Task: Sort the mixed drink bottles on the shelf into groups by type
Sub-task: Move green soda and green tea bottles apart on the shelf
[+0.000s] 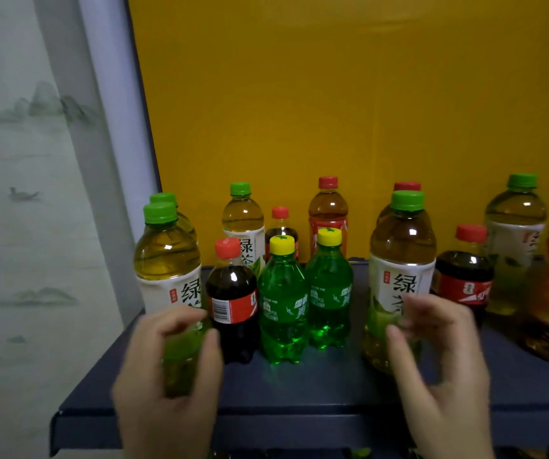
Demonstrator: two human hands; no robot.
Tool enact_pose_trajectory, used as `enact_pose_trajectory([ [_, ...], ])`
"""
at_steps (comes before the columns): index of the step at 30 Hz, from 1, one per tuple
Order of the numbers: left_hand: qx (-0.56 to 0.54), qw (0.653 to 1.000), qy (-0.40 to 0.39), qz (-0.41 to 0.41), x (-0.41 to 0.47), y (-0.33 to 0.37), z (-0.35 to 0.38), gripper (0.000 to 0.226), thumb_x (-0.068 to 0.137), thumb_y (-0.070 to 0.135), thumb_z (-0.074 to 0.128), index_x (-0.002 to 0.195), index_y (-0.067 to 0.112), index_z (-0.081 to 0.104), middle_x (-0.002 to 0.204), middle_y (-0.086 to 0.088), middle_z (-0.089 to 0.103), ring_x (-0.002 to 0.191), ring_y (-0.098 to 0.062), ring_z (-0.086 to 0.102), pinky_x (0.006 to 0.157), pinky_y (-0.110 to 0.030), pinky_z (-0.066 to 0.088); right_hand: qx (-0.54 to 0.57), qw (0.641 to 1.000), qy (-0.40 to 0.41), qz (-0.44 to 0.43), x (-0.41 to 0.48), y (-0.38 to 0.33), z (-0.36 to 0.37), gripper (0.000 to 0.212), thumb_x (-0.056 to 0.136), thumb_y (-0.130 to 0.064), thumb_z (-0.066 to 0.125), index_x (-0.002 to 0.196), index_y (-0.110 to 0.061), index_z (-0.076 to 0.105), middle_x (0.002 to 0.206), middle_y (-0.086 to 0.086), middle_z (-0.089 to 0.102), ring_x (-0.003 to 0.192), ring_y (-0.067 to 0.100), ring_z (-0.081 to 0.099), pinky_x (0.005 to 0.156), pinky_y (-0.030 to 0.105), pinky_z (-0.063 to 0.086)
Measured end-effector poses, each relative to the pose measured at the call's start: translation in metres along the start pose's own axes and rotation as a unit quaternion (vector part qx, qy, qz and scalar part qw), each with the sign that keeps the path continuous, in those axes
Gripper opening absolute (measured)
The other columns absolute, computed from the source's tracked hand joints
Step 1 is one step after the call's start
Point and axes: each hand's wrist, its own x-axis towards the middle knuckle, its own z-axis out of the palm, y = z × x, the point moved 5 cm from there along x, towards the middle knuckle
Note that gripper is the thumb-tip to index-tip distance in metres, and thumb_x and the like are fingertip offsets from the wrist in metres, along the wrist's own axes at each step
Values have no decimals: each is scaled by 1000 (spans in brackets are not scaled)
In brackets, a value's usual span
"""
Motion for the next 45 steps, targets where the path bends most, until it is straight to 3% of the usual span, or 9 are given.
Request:
enact_pose_trajectory([
  [4, -54, 986, -160, -8, -21, 23, 56, 51, 80, 37, 55, 129, 30, 42, 136, 14, 45, 129, -3, 42, 103, -16, 37, 30, 989, -141, 21, -6, -4, 45, 52, 90, -34, 47, 139, -28, 31, 141, -25, 31, 131, -8, 30, 104, 5, 25],
  [8, -24, 984, -168, -52, -22, 17, 88, 78, 87, 28, 58, 144, 32, 6, 155, 16, 8, 140, 8, 5, 107, -1, 6, 30, 984, -161, 74, 9, 8, 67, 69, 93, -24, 50, 141, -36, 3, 150, -19, 11, 138, -10, 8, 108, 2, 10],
  [13, -13, 980, -171, -104, -9, 10, 105, 83, 88, 13, 58, 146, 23, -1, 156, 5, 5, 143, -3, 5, 116, -21, 12, 60, 976, -165, 128, 19, 19, 79, 78, 89, -14, 57, 145, -31, 5, 148, -8, 27, 137, 3, 25, 115, 29, 25],
  [16, -14, 973, -183, -139, -5, 2, 111, 83, 86, 14, 61, 147, 16, 5, 155, -1, 14, 142, -10, 15, 115, -26, 20, 75, 972, -160, 158, 22, 30, 83, 73, 86, -10, 59, 138, -37, 15, 134, -7, 44, 127, 6, 41, 111, 37, 34],
  [22, -1, 964, -201, -171, -7, -14, 114, 80, 83, 19, 66, 143, 17, 13, 138, -3, 43, 125, -15, 45, 101, -30, 41, 49, 970, -162, 175, 20, 38, 87, 78, 87, -16, 58, 146, -22, 7, 141, 0, 40, 132, 13, 37, 111, 41, 33],
  [29, 47, 972, -158, -168, -13, -18, 103, 77, 76, 35, 72, 139, 12, 31, 130, 0, 53, 118, -14, 52, 94, -19, 39, 39, 971, -147, 182, 13, 42, 88, 67, 87, -19, 59, 142, -19, 20, 135, 0, 46, 127, 13, 43, 107, 42, 38],
  [34, 52, 976, -101, -184, -19, -19, 84, 79, 59, 43, 81, 127, 18, 49, 109, 8, 62, 103, -12, 61, 88, -38, 54, 61, 964, -167, 197, 10, 43, 90, 73, 87, -20, 60, 144, -24, 15, 137, -3, 44, 127, 10, 42, 108, 40, 37],
  [40, -16, 975, -71, -211, -23, -19, 51, 76, 45, 54, 80, 112, 34, 53, 97, 23, 60, 93, 5, 61, 76, -17, 55, 44, 961, -190, 197, 6, 47, 92, 82, 81, -20, 68, 144, -23, 16, 139, -2, 42, 129, 12, 41, 108, 35, 37],
  [45, -67, 972, -65, -214, -24, -26, 28, 69, 46, 27, 86, 109, 24, 57, 97, 18, 62, 93, 12, 59, 69, -4, 49, 26, 964, -207, 164, 1, 36, 87, 79, 78, -30, 71, 140, -27, 21, 133, -7, 49, 123, 5, 45, 102, 27, 40],
])
